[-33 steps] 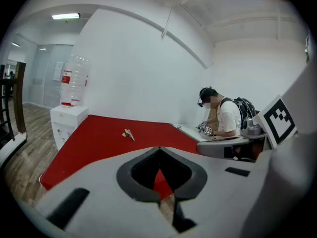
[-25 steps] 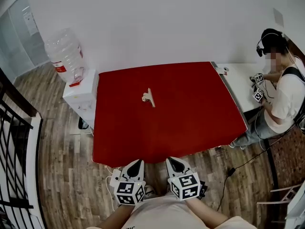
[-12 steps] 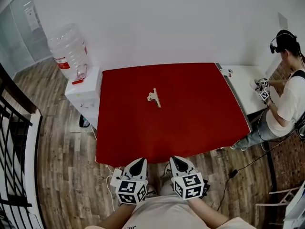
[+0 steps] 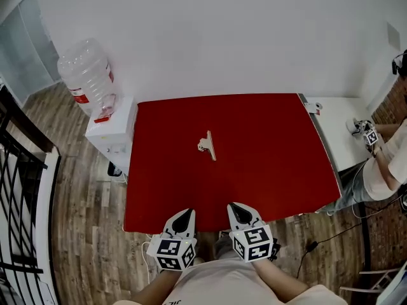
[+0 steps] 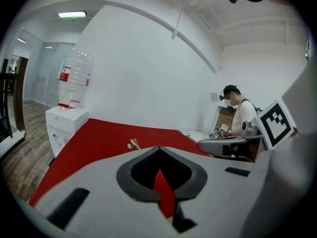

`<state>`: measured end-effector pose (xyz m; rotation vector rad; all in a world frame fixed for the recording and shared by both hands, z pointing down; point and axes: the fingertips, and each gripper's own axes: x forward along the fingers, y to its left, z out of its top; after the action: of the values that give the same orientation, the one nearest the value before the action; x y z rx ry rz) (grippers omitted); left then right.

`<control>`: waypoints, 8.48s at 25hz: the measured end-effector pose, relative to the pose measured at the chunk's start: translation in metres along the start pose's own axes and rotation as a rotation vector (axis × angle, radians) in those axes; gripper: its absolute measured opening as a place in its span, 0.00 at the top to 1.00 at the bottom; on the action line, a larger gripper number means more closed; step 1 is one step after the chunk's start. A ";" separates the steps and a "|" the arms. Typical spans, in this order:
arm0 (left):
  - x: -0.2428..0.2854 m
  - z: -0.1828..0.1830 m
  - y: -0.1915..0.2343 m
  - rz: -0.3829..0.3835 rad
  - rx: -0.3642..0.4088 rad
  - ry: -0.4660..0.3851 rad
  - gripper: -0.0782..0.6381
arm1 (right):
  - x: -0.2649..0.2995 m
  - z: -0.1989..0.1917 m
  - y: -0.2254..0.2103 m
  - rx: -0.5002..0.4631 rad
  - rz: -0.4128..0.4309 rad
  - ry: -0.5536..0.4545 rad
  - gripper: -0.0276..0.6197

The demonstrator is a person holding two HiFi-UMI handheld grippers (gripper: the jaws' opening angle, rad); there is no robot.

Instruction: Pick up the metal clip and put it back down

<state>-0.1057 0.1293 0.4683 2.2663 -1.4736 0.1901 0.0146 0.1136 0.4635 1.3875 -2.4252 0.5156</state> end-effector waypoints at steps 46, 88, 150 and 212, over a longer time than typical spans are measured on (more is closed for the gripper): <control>0.191 0.054 0.056 0.030 -0.020 0.118 0.88 | 0.156 0.072 -0.111 0.051 0.031 0.046 0.95; 0.382 -0.048 0.177 0.011 -0.292 0.276 0.68 | 0.294 -0.013 -0.148 0.113 0.009 0.175 0.95; 0.197 0.120 0.064 -0.025 0.049 -0.011 0.88 | 0.156 0.111 -0.108 0.011 -0.005 -0.005 0.95; 0.143 0.128 0.032 -0.023 0.032 -0.091 0.88 | 0.104 0.115 -0.080 -0.011 -0.007 -0.044 0.95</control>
<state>-0.0879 -0.0561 0.4102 2.3442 -1.4994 0.1057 0.0236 -0.0546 0.4181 1.4170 -2.4525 0.4738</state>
